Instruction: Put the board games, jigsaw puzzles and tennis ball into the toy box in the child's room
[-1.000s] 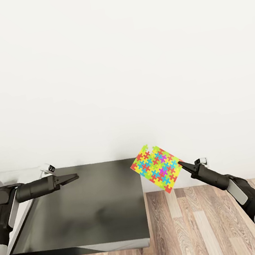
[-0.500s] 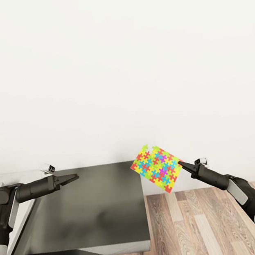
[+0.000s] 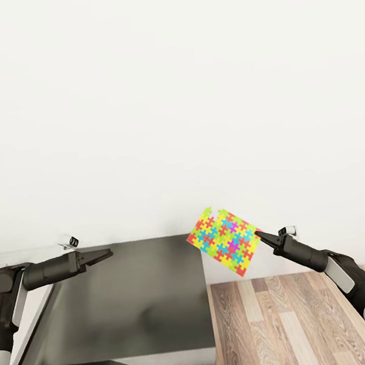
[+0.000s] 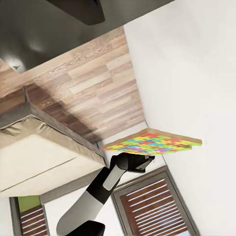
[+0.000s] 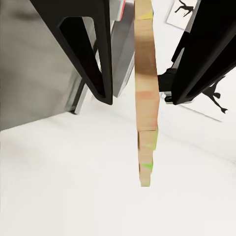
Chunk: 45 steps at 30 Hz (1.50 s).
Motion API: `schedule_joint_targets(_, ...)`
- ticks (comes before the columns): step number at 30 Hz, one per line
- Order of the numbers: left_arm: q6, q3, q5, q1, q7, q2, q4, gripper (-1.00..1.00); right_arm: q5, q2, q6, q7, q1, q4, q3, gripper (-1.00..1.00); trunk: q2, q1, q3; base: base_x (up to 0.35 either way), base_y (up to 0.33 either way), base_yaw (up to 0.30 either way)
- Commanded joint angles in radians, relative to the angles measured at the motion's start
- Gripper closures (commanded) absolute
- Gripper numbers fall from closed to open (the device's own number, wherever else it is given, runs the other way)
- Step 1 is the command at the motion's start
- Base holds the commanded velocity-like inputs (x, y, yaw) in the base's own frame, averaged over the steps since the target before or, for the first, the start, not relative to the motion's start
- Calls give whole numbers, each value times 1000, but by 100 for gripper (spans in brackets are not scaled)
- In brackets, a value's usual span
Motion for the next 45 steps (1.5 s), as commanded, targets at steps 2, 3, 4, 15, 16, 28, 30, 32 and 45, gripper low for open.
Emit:
schedule_joint_targets(2,10,0,-1,0,-4,0,0,-100,-4,0,9,1,-1,0,0,100,-2,1,2,0,0,0)
schedule_joint_targets(3,10,0,0,0,-4,0,0,-100,-4,0,9,1,-1,0,0,100,-2,1,3,0,0,0)
schedule_joint_targets(4,10,-1,0,0,-4,0,0,-100,-4,0,9,1,-1,0,0,100,-2,1,5,0,0,0)
schedule_joint_targets(15,10,0,-1,0,-4,0,0,-100,-4,1,8,2,-1,0,0,100,-2,1,23,0,0,0)
schedule_joint_targets(16,10,0,-1,0,-4,0,0,-100,-4,1,7,2,-1,0,0,100,-2,1,25,0,0,0)
schedule_joint_targets(28,10,0,-1,0,-4,0,0,-100,-4,1,7,3,-1,0,0,100,-2,1,45,0,0,0)
schedule_joint_targets(30,10,0,-1,0,-4,0,0,-100,-4,1,7,3,3,0,-1,100,-2,1,48,0,0,0)
schedule_joint_targets(32,10,0,-1,0,-4,0,0,-100,-4,1,7,3,11,-1,-2,100,-2,1,51,0,0,0)
schedule_joint_targets(45,10,0,-1,1,-4,2,0,-100,-4,1,8,3,27,-2,-31,100,-2,1,73,-13,0,0)
